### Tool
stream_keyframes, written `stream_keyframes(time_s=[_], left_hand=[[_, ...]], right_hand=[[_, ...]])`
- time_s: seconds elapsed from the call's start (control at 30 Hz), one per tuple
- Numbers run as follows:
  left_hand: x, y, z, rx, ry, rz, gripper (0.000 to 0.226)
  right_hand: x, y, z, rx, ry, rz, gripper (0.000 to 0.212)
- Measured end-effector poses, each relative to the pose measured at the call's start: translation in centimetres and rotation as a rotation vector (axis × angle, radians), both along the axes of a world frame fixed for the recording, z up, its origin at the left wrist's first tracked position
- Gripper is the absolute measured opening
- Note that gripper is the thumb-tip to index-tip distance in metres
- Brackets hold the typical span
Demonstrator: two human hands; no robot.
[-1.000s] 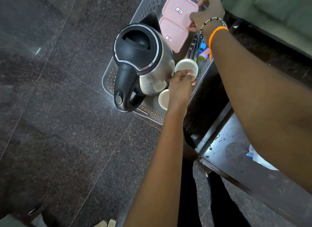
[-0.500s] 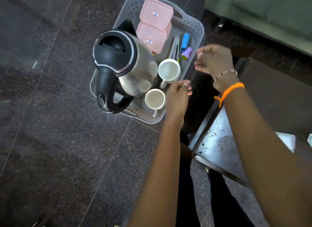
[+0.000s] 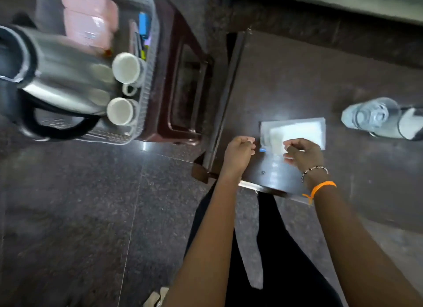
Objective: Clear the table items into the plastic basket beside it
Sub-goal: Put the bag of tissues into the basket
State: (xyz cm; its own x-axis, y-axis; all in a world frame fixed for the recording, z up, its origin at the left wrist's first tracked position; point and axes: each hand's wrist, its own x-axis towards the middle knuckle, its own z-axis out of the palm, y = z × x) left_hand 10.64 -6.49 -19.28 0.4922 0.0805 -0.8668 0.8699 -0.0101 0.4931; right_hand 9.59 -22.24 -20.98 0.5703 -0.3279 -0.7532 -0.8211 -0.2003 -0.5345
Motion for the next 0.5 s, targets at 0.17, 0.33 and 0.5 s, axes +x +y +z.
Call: stream_keyframes(time_s=[0.17,0.33,0.5], left_hand=[[-1.4,-5.3,-1.6,0.04,0.066,-0.274,0.023],[-1.7,-8.5,-3.0,0.13,0.084,-0.466,0.031],[-2.4,-9.0,-4.0,0.195,0.11,-0.701,0.036]], right_hand=[[-1.6,-5.9,-2.2,-0.245,0.049,-0.092,0.031],[-0.2,-8.9,-4.4,-0.261,0.054,-0.014,0.052],[1.5,-8.8,-6.9,-0.257,0.195,0.1,0.061]])
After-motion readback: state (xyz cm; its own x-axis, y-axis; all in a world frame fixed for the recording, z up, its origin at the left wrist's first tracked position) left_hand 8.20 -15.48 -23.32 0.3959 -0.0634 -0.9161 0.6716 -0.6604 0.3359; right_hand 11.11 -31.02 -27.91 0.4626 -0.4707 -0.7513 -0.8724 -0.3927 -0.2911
